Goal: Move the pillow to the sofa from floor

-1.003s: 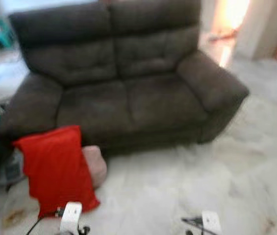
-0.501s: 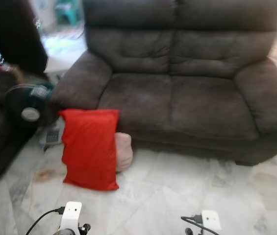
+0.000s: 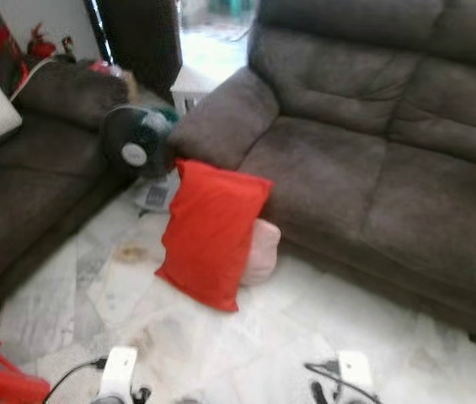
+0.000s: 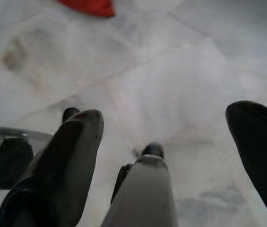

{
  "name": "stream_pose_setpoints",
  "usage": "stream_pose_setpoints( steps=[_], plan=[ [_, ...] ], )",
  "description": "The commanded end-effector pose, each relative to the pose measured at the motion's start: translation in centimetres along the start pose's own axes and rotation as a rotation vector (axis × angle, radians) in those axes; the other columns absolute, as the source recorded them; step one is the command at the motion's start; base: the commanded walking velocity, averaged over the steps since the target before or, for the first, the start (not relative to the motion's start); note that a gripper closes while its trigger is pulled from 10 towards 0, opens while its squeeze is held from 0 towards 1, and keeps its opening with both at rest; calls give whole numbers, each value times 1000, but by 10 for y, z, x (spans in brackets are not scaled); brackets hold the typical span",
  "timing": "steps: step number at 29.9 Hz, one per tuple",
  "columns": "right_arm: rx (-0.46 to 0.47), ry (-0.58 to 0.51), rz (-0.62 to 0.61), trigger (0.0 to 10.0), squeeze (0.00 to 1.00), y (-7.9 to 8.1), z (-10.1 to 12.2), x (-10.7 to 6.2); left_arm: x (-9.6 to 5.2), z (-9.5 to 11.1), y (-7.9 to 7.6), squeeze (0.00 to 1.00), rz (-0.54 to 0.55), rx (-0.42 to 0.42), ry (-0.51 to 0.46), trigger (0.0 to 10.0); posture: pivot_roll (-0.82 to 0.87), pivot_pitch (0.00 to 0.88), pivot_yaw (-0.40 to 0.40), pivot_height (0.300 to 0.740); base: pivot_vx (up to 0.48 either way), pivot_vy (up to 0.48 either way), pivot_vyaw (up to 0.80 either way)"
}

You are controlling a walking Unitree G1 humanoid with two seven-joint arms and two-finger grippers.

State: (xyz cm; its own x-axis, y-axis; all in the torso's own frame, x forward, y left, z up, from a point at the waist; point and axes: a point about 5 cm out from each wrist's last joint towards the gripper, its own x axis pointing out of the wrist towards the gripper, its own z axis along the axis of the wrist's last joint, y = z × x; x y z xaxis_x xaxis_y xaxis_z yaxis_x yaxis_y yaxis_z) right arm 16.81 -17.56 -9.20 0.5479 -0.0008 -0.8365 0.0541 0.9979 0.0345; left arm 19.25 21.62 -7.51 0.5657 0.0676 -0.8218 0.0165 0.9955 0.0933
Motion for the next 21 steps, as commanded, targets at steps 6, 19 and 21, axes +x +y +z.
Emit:
stream_pose_setpoints(
  steps=[6, 19, 21],
  plan=[
    [53, 17, -33, 10000, 0, -8, -10, -3, -1, -7, -3, 0, -7, -13, 20, 10000, 107, 72, -7, 740, 0, 0, 267],
    [59, 12, -26, 10000, 0, -7, -10, -3, -1, -8, -2, 0, -2, -27, 22, 10000, 107, 62, -9, 740, 0, 0, 0],
    [61, 12, -26, 10000, 0, -7, -10, -3, -1, -8, -3, 0, -1, -27, 23, 10000, 107, 61, -9, 740, 276, 0, 0]
  ],
)
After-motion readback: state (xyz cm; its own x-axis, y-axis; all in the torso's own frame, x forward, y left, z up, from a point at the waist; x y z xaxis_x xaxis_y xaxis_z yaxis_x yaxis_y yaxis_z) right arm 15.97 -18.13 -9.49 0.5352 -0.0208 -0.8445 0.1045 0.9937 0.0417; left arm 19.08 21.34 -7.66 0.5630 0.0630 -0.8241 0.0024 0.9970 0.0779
